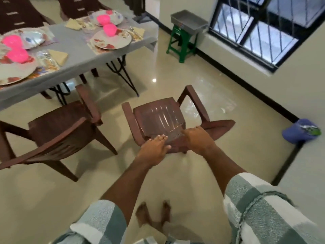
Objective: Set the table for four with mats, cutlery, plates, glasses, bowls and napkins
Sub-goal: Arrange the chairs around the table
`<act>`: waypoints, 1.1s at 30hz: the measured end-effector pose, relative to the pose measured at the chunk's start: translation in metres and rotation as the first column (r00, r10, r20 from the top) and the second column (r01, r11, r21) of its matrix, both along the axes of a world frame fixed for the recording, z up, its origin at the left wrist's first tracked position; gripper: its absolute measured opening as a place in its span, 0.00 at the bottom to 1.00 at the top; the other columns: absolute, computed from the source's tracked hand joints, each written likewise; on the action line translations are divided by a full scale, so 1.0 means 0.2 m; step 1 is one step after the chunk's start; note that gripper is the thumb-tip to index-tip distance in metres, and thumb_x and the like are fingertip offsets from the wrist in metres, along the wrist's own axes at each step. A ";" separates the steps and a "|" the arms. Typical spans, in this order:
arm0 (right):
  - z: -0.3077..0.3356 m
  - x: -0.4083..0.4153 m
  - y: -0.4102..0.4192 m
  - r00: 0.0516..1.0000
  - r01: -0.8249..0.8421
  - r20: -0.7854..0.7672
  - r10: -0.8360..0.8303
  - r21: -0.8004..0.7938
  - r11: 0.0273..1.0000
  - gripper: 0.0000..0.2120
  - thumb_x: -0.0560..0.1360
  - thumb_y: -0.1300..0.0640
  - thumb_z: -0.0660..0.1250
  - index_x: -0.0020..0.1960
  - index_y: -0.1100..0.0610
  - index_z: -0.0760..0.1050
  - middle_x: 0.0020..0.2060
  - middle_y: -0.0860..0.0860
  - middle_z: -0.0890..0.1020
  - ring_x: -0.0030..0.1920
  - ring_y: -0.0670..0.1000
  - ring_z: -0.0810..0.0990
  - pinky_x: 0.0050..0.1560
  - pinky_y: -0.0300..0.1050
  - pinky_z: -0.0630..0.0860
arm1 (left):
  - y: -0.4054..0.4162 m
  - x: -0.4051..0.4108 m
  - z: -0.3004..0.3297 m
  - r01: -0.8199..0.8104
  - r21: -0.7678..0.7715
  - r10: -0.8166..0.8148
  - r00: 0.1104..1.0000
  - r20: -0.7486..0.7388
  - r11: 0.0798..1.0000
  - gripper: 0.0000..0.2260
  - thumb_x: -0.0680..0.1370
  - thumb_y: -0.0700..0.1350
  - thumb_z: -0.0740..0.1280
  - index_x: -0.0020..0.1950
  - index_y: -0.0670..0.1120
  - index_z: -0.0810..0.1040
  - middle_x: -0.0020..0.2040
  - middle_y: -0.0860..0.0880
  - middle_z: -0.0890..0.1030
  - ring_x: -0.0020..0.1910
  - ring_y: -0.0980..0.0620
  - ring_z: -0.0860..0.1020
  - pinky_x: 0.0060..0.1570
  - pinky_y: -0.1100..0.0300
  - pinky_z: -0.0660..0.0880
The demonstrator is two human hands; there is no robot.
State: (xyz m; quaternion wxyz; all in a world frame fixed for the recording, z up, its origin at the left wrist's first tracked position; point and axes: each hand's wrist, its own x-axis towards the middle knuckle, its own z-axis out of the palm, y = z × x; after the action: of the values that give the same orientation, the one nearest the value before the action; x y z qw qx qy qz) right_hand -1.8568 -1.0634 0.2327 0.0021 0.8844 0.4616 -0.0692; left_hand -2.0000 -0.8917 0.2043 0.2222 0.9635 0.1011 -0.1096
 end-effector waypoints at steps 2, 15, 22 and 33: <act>0.02 0.01 -0.19 1.000 0.022 0.011 -0.022 0.029 0.999 0.11 0.76 0.52 0.63 0.56 0.50 0.79 0.46 0.50 0.85 0.49 0.55 0.83 0.60 0.54 0.72 | -0.16 0.03 -0.02 0.065 -0.002 -0.065 0.998 0.007 0.998 0.26 0.85 0.59 0.52 0.80 0.49 0.62 0.80 0.49 0.63 0.79 0.50 0.61 0.75 0.48 0.62; -0.18 0.36 -0.84 0.995 -0.089 -0.059 0.086 -0.055 0.995 0.22 0.85 0.54 0.56 0.78 0.48 0.63 0.77 0.52 0.66 0.78 0.57 0.61 0.75 0.53 0.60 | -0.67 0.11 -0.13 -0.187 0.268 0.199 0.980 -0.019 0.945 0.29 0.83 0.36 0.55 0.82 0.52 0.53 0.82 0.50 0.57 0.81 0.48 0.54 0.78 0.44 0.50; -0.24 0.49 -0.83 0.973 -0.119 -0.193 0.123 0.033 0.992 0.26 0.85 0.53 0.56 0.80 0.41 0.54 0.81 0.54 0.56 0.80 0.62 0.50 0.78 0.56 0.53 | -0.70 0.14 -0.07 -0.457 0.236 0.485 0.871 -0.080 0.858 0.22 0.86 0.44 0.53 0.81 0.52 0.59 0.81 0.44 0.58 0.81 0.40 0.52 0.77 0.42 0.53; -0.37 0.62 -0.71 0.951 -0.003 -0.304 0.050 0.151 0.988 0.21 0.85 0.49 0.53 0.78 0.42 0.63 0.80 0.52 0.61 0.81 0.59 0.47 0.78 0.55 0.48 | -0.61 0.24 -0.07 -0.471 0.232 0.507 0.853 -0.126 0.851 0.19 0.86 0.49 0.56 0.77 0.54 0.66 0.74 0.51 0.71 0.76 0.48 0.63 0.74 0.41 0.59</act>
State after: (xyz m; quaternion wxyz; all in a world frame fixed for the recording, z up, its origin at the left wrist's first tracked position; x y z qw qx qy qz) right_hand -1.7330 -1.2056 0.1592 -0.1347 0.8543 0.4721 -0.1708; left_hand -1.9521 -1.0141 0.1894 0.1384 0.9084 0.3738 -0.1267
